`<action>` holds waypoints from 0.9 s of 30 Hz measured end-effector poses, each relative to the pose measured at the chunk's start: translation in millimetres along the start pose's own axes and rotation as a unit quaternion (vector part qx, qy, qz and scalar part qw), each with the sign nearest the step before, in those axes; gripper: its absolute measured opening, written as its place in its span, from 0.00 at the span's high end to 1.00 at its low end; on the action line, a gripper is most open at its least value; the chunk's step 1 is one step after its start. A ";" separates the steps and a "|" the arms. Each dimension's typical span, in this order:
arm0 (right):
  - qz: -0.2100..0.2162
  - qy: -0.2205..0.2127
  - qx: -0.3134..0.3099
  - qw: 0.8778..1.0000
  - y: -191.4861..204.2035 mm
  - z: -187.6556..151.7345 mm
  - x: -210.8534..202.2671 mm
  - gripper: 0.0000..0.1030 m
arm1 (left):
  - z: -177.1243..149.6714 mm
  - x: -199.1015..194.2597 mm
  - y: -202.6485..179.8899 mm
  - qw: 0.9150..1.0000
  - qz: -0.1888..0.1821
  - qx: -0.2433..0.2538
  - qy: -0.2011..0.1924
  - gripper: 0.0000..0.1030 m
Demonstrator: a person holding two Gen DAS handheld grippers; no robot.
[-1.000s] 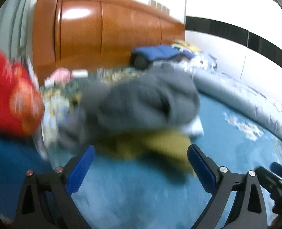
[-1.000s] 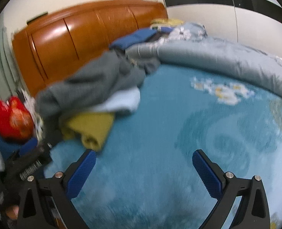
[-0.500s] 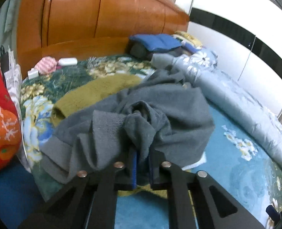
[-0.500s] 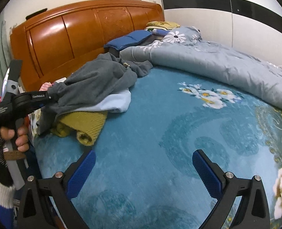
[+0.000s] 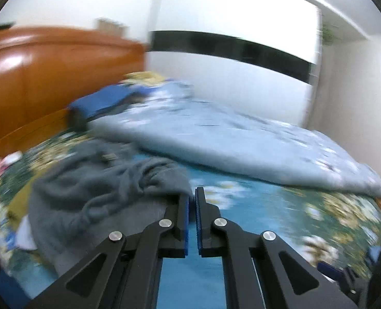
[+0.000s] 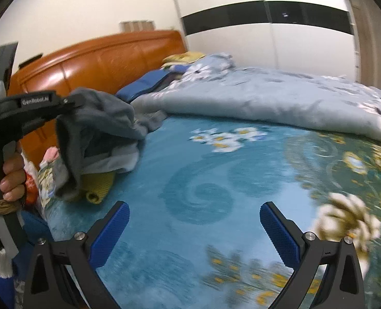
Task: Fold clothes
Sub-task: 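Move the left tool to the dark grey sweatshirt and grasp it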
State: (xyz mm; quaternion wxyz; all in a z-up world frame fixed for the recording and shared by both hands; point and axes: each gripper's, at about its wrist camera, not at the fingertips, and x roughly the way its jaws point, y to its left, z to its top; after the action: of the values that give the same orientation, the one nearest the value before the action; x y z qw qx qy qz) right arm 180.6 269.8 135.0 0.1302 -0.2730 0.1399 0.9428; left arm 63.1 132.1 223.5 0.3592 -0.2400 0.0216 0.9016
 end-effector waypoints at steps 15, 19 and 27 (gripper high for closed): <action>-0.112 -0.010 0.085 0.990 -121.2 -51.2 -93.8 0.00 | -36.2 3.9 -153.3 0.991 -0.089 0.097 0.006 1.00; -0.108 -0.004 0.086 0.990 -123.9 -54.0 -87.3 0.00 | -35.7 17.4 -69.3 0.999 -0.039 0.017 0.002 0.71; -0.075 0.018 0.057 0.995 -90.2 -47.8 -47.3 0.00 | -51.0 6.5 127.2 0.977 0.051 -0.204 -0.019 0.13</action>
State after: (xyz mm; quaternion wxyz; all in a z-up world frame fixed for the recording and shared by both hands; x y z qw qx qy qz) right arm 271.2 329.4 104.9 0.2131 -0.2921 0.1750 0.9158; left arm -3.3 31.2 158.5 0.2568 -0.2895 -0.1576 0.9085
